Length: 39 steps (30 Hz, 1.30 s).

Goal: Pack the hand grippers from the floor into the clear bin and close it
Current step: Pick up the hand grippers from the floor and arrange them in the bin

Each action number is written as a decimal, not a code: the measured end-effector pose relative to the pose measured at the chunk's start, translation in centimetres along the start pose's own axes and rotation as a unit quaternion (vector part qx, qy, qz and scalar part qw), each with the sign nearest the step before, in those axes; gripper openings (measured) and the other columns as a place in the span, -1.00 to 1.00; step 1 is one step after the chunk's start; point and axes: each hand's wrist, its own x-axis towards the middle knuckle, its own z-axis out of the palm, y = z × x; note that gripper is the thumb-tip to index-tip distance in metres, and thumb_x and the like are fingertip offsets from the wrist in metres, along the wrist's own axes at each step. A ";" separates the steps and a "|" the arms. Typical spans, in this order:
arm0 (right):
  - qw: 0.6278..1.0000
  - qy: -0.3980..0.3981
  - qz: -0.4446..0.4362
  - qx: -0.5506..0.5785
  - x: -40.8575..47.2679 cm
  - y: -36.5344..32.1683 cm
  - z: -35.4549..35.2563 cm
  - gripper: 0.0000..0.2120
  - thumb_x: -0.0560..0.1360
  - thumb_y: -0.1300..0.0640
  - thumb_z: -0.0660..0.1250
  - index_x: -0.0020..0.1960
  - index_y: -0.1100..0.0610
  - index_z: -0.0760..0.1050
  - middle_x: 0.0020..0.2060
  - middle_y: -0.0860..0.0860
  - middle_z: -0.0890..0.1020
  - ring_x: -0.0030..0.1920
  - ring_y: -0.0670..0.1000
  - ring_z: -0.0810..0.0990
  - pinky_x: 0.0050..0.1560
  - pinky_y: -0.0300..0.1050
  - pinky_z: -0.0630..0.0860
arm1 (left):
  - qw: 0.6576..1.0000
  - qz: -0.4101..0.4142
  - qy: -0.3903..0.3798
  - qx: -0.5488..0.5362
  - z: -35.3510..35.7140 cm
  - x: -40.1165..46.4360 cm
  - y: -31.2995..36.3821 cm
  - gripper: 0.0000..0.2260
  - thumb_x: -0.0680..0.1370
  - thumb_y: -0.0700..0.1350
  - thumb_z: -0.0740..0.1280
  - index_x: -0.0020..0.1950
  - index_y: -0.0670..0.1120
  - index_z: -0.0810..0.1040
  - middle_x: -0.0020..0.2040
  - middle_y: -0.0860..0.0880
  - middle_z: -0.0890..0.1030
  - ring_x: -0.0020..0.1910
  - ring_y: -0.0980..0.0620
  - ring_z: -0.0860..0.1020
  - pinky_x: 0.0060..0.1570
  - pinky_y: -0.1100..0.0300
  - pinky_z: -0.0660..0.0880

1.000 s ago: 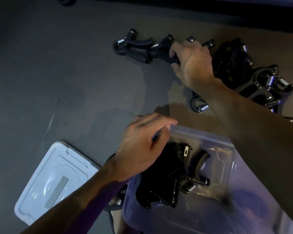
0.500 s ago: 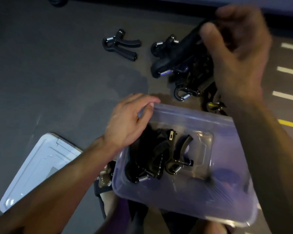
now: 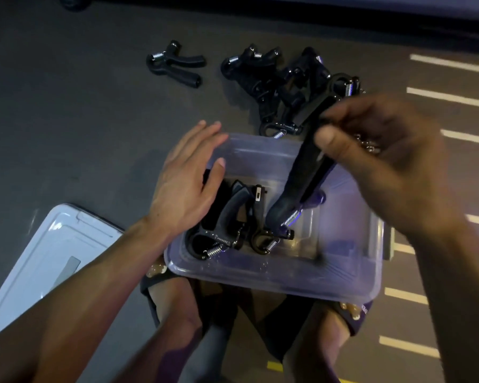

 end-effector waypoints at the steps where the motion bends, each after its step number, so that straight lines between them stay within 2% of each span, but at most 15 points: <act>1: 1.000 -0.009 0.025 -0.014 -0.7 0.5 0.4 -0.86 0.50 0.10 0.48 0.03 0.08 0.58 -0.15 -0.02 0.69 -0.13 -0.08 0.66 -0.07 -0.16 0.57 | 1.000 0.001 0.001 0.000 0.0 0.0 -0.1 -0.64 0.71 -0.09 0.19 0.48 -0.15 0.46 0.55 -0.06 0.41 0.61 -0.01 0.25 0.57 0.00 0.21; 5: 0.991 -0.045 0.096 -0.077 -2.5 3.2 2.8 -0.87 0.47 0.10 0.51 -0.05 0.10 0.60 -0.29 -0.10 0.69 -0.23 -0.14 0.66 -0.17 -0.33 0.50 | 1.000 -0.002 -0.001 0.000 0.2 0.0 -0.2 -0.64 0.72 -0.09 0.18 0.50 -0.13 0.45 0.56 -0.03 0.39 0.61 0.01 0.22 0.57 -0.01 0.21; 8: 0.975 -0.061 0.172 -0.128 -2.8 6.4 4.9 -0.85 0.43 0.04 0.53 -0.11 0.04 0.59 -0.34 -0.16 0.64 -0.31 -0.27 0.59 -0.22 -0.35 0.44 | 1.000 0.000 0.003 0.000 0.2 0.1 -0.2 -0.65 0.71 -0.11 0.19 0.49 -0.13 0.45 0.55 -0.03 0.40 0.61 0.01 0.23 0.57 -0.01 0.21; 10: 0.958 -0.063 0.208 -0.185 -2.6 8.7 6.1 -0.82 0.41 -0.04 0.54 -0.14 0.00 0.58 -0.36 -0.20 0.59 -0.29 -0.25 0.58 -0.15 -0.26 0.48 | 1.000 0.001 0.007 -0.003 0.2 0.2 -0.3 -0.65 0.71 -0.11 0.19 0.49 -0.14 0.46 0.55 -0.03 0.41 0.61 0.01 0.24 0.58 0.04 0.19; 12: 0.943 -0.070 0.231 -0.230 -2.0 10.8 6.8 -0.78 0.38 -0.12 0.53 -0.21 -0.08 0.52 -0.35 -0.21 0.56 -0.17 -0.06 0.65 0.05 -0.03 0.55 | 1.000 0.000 0.009 -0.004 0.2 0.2 -0.3 -0.65 0.71 -0.12 0.20 0.49 -0.14 0.46 0.54 -0.04 0.41 0.61 0.01 0.24 0.58 0.07 0.18; 14: 0.926 -0.092 0.258 -0.259 -1.3 12.0 7.3 -0.74 0.37 -0.17 0.51 -0.26 -0.13 0.44 -0.29 -0.18 0.58 -0.07 0.04 0.66 0.16 0.12 0.54 | 1.000 -0.001 0.012 -0.008 0.2 0.2 -0.3 -0.66 0.71 -0.12 0.20 0.48 -0.15 0.47 0.54 -0.04 0.42 0.60 0.01 0.25 0.58 0.09 0.19; 17: 0.912 -0.110 0.279 -0.279 -0.2 13.1 7.9 -0.76 0.39 -0.19 0.50 -0.16 -0.10 0.50 -0.16 -0.16 0.62 0.03 0.02 0.64 0.23 0.09 0.50 | 1.000 -0.002 0.014 -0.012 0.2 0.2 -0.2 -0.66 0.71 -0.12 0.20 0.47 -0.15 0.48 0.53 -0.04 0.43 0.60 0.01 0.26 0.58 0.11 0.18; 20: 0.909 -0.112 0.301 -0.267 0.2 13.9 8.6 -0.78 0.42 -0.11 0.50 -0.03 -0.04 0.59 -0.04 -0.06 0.68 0.08 0.04 0.64 0.16 -0.06 0.53 | 1.000 -0.002 0.015 -0.013 0.1 0.3 -0.2 -0.66 0.71 -0.13 0.21 0.47 -0.16 0.48 0.53 -0.05 0.43 0.59 0.00 0.27 0.58 0.07 0.20; 23: 0.908 -0.100 0.309 -0.263 0.1 14.5 9.2 -0.81 0.44 -0.04 0.50 0.02 -0.07 0.59 0.02 0.05 0.68 0.07 0.11 0.66 0.17 -0.01 0.58 | 1.000 0.000 0.016 -0.015 0.2 0.3 -0.2 -0.66 0.71 -0.14 0.21 0.47 -0.17 0.48 0.52 -0.06 0.44 0.59 -0.02 0.28 0.57 0.04 0.22; 26: 0.911 -0.099 0.287 -0.279 -0.1 14.7 9.0 -0.78 0.47 0.08 0.46 0.12 -0.02 0.61 0.03 0.08 0.70 0.12 0.13 0.66 0.21 -0.05 0.56 | 1.000 0.000 0.016 -0.014 0.2 0.2 -0.2 -0.67 0.71 -0.15 0.22 0.47 -0.17 0.48 0.52 -0.06 0.44 0.59 -0.02 0.28 0.57 0.08 0.21; 29: 0.906 -0.125 0.267 -0.303 -0.5 14.6 8.9 -0.70 0.51 0.08 0.43 0.24 -0.01 0.57 0.15 0.08 0.67 0.21 0.15 0.61 0.25 -0.06 0.52 | 1.000 0.002 0.016 -0.011 0.2 0.3 -0.3 -0.67 0.71 -0.15 0.22 0.46 -0.17 0.48 0.52 -0.06 0.44 0.59 -0.02 0.28 0.58 0.11 0.19; 32: 0.889 -0.165 0.253 -0.345 -0.9 14.3 9.0 -0.65 0.56 -0.01 0.36 0.34 -0.11 0.49 0.30 0.01 0.55 0.33 0.13 0.50 0.28 0.03 0.41 | 1.000 0.002 0.015 -0.010 0.2 0.3 -0.2 -0.68 0.71 -0.16 0.22 0.47 -0.17 0.48 0.52 -0.06 0.44 0.59 -0.02 0.28 0.58 0.12 0.18; 34: 0.881 -0.201 0.238 -0.355 -0.8 14.4 9.0 -0.61 0.58 -0.02 0.32 0.40 -0.14 0.42 0.33 0.02 0.51 0.39 0.15 0.45 0.32 0.09 0.39 | 1.000 0.001 0.014 -0.010 0.2 0.3 -0.2 -0.68 0.71 -0.16 0.23 0.46 -0.17 0.48 0.52 -0.06 0.44 0.59 -0.02 0.28 0.58 0.11 0.19; 37: 0.872 -0.253 0.214 -0.360 -0.4 14.8 9.0 -0.55 0.61 0.02 0.26 0.49 -0.09 0.33 0.36 0.09 0.46 0.40 0.20 0.38 0.42 0.03 0.32 | 1.000 0.000 0.012 -0.010 0.2 0.3 -0.2 -0.68 0.71 -0.16 0.23 0.47 -0.17 0.48 0.52 -0.06 0.44 0.58 -0.02 0.28 0.58 0.10 0.19; 39: 0.869 -0.265 0.207 -0.363 -0.2 15.0 8.9 -0.58 0.62 0.04 0.25 0.47 -0.05 0.37 0.36 0.08 0.46 0.38 0.20 0.40 0.41 -0.01 0.30 | 1.000 0.000 0.012 -0.009 0.1 0.3 -0.3 -0.67 0.71 -0.15 0.23 0.47 -0.17 0.48 0.52 -0.06 0.44 0.59 -0.02 0.28 0.58 0.10 0.18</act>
